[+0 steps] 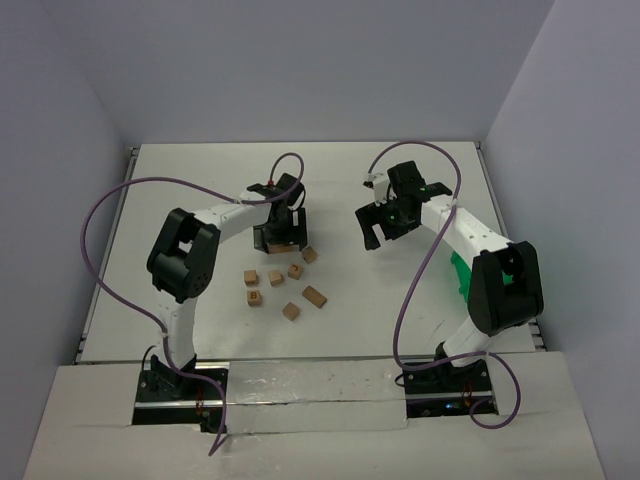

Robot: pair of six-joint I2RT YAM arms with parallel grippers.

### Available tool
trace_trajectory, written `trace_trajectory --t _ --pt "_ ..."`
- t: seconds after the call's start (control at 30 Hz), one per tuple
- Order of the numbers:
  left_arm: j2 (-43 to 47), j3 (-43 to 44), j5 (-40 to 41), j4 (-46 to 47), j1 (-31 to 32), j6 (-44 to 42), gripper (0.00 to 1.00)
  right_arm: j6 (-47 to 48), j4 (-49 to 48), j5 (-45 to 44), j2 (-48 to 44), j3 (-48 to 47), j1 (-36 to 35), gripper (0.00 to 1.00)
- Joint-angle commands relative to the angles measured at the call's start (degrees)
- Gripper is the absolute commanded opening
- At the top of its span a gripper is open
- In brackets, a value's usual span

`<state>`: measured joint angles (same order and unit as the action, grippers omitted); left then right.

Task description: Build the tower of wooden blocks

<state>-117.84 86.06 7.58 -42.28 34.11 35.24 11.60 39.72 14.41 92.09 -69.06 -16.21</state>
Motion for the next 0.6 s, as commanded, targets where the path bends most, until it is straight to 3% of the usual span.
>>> trace_trajectory --t 0.0,0.57 --pt "0.1 3.0 0.1 -1.0 0.4 -0.8 0.99 -0.2 -1.8 -0.4 -0.7 -0.7 0.3 1.00" --pt "11.2 -0.1 5.8 -0.1 0.9 -1.9 0.99 -0.5 -1.2 -0.1 -2.2 -0.9 0.3 1.00"
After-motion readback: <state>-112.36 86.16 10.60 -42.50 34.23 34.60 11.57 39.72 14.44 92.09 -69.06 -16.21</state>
